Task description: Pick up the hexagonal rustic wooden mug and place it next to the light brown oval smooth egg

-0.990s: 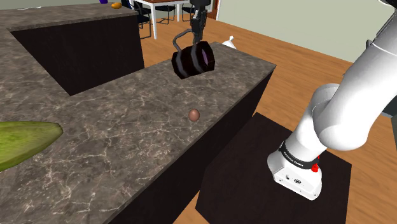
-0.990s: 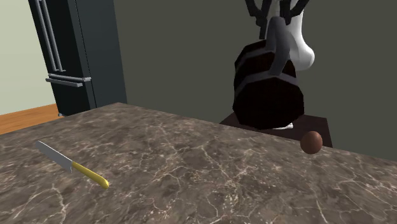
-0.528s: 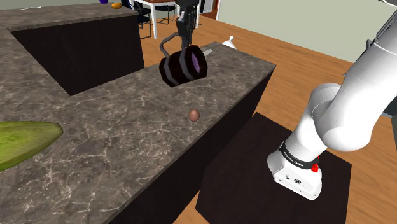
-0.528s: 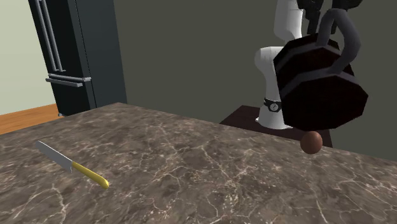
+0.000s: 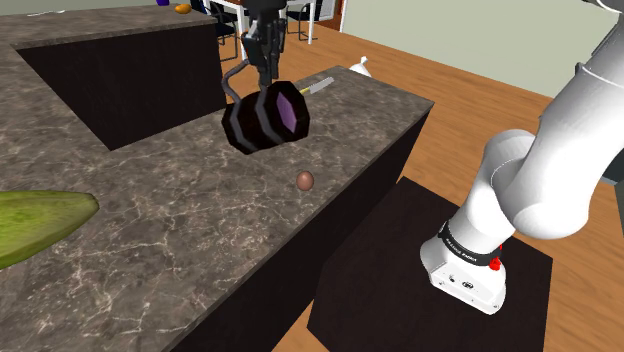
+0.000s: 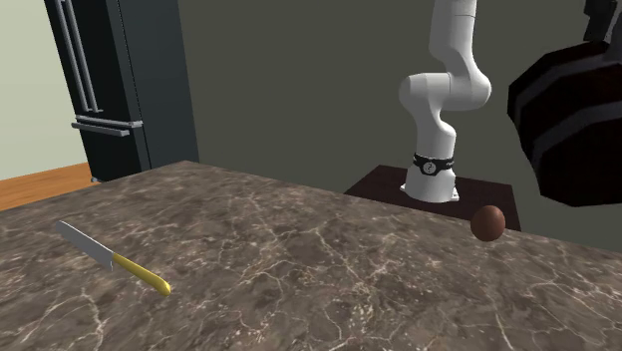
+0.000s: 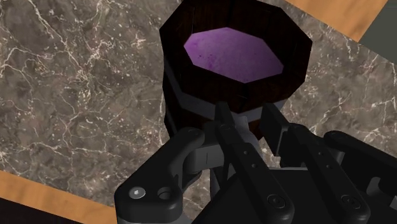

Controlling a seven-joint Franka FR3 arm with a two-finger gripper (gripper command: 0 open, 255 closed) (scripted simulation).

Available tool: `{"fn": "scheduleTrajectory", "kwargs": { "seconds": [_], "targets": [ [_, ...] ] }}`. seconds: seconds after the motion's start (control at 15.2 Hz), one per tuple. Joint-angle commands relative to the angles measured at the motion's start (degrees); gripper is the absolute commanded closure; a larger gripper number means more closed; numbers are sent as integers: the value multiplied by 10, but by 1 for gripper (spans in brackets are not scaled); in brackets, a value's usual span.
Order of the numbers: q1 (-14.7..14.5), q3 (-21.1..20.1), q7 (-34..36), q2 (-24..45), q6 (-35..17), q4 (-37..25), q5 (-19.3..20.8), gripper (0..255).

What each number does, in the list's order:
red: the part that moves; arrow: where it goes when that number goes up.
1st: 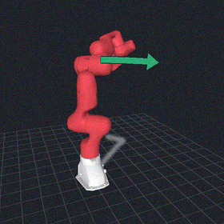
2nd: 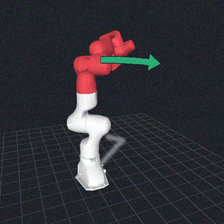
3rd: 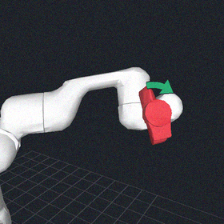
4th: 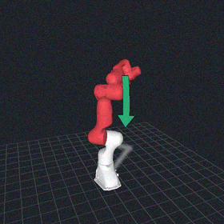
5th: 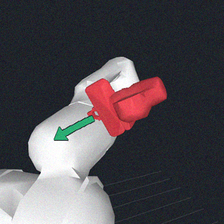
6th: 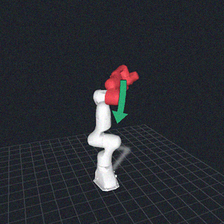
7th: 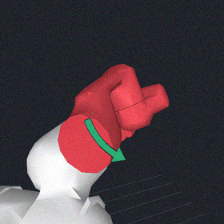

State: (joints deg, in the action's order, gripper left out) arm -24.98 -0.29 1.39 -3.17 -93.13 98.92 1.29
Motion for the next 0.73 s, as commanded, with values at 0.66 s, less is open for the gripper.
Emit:
{"fn": "scheduleTrajectory", "kwargs": {
  "seconds": [0.66],
  "targets": [
    [-65,-66,131,67,21,-87,-2,255]
  ]
}}
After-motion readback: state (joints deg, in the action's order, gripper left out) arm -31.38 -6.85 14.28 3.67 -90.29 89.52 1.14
